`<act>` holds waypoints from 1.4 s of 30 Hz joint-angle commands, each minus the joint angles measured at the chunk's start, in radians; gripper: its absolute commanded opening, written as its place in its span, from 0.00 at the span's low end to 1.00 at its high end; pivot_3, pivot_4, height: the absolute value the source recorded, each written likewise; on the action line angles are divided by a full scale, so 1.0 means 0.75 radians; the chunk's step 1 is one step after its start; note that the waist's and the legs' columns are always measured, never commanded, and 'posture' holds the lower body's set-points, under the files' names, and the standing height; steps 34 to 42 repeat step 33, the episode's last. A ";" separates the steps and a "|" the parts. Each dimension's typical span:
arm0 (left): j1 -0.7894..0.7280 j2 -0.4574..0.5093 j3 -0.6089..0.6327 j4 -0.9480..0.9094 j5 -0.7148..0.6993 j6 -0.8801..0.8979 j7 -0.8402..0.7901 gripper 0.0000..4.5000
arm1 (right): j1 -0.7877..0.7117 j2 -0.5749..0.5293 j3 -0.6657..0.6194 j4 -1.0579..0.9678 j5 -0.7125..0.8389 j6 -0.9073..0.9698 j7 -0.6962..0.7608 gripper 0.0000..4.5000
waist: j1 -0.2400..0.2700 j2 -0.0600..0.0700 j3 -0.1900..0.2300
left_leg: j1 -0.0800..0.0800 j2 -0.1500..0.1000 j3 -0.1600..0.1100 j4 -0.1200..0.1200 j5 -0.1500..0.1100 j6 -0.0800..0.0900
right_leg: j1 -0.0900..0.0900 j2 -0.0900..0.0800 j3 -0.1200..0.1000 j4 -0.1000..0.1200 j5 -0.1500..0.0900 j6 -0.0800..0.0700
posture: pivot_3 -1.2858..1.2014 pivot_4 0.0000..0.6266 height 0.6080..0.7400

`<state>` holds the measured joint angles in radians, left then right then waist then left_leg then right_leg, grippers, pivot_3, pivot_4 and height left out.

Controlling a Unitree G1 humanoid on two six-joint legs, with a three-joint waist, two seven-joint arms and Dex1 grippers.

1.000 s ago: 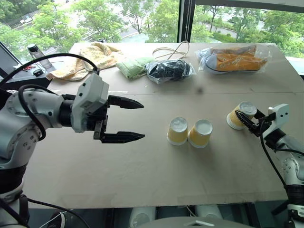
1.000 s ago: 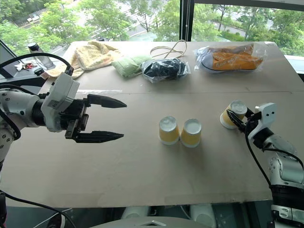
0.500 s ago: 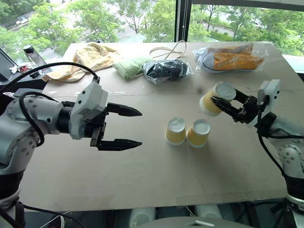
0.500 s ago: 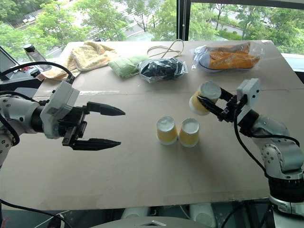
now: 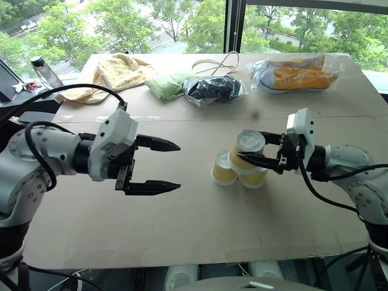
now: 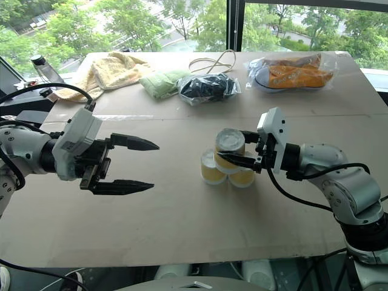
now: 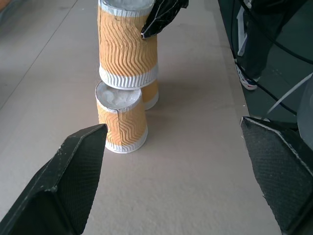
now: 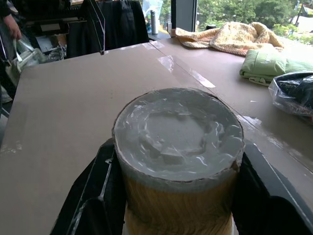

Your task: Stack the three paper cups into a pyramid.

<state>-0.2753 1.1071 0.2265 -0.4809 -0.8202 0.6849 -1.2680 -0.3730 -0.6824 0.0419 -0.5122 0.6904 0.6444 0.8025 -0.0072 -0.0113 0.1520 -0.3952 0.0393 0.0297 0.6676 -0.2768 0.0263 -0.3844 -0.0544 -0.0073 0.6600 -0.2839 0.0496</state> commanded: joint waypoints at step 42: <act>0.666 -0.728 -0.171 0.251 0.670 -0.689 0.633 1.00 | 0.593 0.129 -0.414 0.784 -0.294 -0.964 0.456 0.99 | 0.018 -0.002 -0.003 | 0.018 0.002 0.011 -0.001 0.000 0.000 | 0.012 -0.001 0.013 0.002 0.000 -0.001 | 0.52 0.24 1.00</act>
